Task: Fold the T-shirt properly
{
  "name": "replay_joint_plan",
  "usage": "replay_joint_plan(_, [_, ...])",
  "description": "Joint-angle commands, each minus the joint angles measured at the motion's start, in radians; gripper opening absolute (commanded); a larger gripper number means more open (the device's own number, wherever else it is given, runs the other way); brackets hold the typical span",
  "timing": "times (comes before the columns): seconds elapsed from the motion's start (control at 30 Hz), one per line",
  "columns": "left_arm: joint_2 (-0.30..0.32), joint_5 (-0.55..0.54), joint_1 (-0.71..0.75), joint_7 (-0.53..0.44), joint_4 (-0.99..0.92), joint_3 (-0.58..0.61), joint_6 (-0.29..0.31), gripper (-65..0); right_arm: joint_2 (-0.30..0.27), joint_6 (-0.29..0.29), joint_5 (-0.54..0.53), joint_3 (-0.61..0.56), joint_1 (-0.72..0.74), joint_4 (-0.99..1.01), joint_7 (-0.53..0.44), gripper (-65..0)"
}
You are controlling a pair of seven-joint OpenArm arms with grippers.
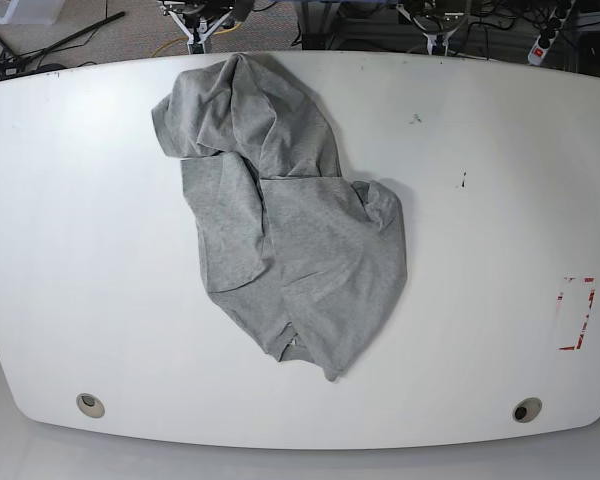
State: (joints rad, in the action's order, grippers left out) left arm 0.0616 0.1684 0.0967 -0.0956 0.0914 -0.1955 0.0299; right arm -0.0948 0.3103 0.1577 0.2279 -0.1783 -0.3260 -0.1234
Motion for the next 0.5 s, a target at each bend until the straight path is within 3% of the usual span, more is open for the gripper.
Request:
replay_joint_plan(0.0, [-0.001, -0.006, 0.041, -0.013, 0.068, -0.003, 0.004, -26.3, -0.006, -0.01, 0.007, 0.009, -0.03, -0.071, -0.005, -47.9])
replay_joint_plan(0.03, [-0.003, 0.003, 0.005, -0.003, 0.003, 0.001, -0.003, -26.1, 0.005, -0.004, 0.0, 0.001, 0.013, -0.002, -0.006, -48.4])
replay_joint_plan(0.3, [-0.003, 0.001, 0.005, -0.008, 0.003, 0.001, -0.003, -26.1, 0.005, -0.004, 0.0, 0.001, 0.013, -0.002, -0.006, -48.4])
replay_joint_plan(0.47, [-0.001, 0.001, 0.008, -0.069, 0.003, -0.003, -0.003, -26.1, 0.005, -0.004, 0.0, 0.001, 0.013, -0.005, -0.006, -48.4])
